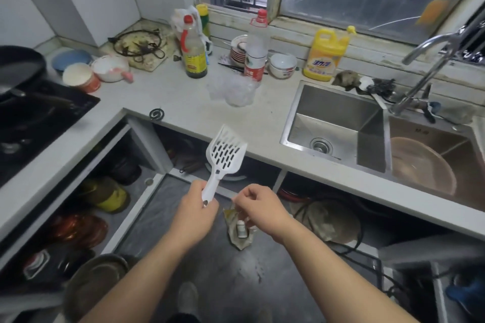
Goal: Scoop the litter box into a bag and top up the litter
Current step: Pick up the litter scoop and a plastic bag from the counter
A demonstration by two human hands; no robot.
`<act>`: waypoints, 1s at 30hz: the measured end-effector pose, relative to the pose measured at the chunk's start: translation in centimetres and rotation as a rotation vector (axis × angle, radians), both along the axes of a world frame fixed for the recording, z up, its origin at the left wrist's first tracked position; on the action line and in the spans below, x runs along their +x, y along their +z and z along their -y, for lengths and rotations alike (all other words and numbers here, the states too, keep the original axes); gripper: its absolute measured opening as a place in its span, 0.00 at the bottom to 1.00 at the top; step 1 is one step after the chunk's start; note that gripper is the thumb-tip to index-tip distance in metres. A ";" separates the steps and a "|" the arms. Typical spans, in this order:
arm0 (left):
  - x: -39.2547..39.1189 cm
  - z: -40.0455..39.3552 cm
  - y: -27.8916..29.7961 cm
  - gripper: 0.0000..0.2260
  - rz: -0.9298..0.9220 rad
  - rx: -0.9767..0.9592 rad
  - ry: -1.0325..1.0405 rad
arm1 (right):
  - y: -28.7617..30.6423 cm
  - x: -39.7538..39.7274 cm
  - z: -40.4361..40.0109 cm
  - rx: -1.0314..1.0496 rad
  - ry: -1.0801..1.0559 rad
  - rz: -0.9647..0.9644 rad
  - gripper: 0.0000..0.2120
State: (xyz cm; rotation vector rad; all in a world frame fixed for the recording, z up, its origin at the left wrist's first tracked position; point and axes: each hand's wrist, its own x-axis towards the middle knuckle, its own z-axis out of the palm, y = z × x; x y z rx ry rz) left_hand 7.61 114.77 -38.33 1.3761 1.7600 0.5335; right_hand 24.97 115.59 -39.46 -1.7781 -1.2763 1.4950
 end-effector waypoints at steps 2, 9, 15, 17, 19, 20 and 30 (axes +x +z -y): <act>-2.0 -1.4 -0.4 0.07 0.024 0.005 0.040 | -0.3 -1.4 -1.5 0.000 -0.007 0.019 0.11; -10.0 -7.2 -0.8 0.08 0.054 0.010 0.036 | -0.4 -5.9 -6.3 0.030 -0.110 0.235 0.10; -14.5 -11.7 -0.2 0.08 0.055 0.041 0.033 | -0.4 -8.1 -10.6 0.083 -0.175 0.428 0.07; -15.2 -12.7 -0.2 0.07 0.062 0.036 0.037 | -0.1 -8.4 -12.3 0.098 -0.172 0.488 0.08; -15.6 -13.7 -0.3 0.06 0.063 0.030 0.038 | -0.1 -8.3 -14.3 0.109 -0.170 0.522 0.09; -15.8 -14.3 -0.4 0.06 0.067 0.027 0.047 | -0.1 -8.3 -15.4 0.113 -0.172 0.532 0.11; -14.3 -19.8 -0.9 0.08 -0.007 -0.019 0.072 | -1.2 -7.1 -29.7 0.202 -0.139 0.619 0.21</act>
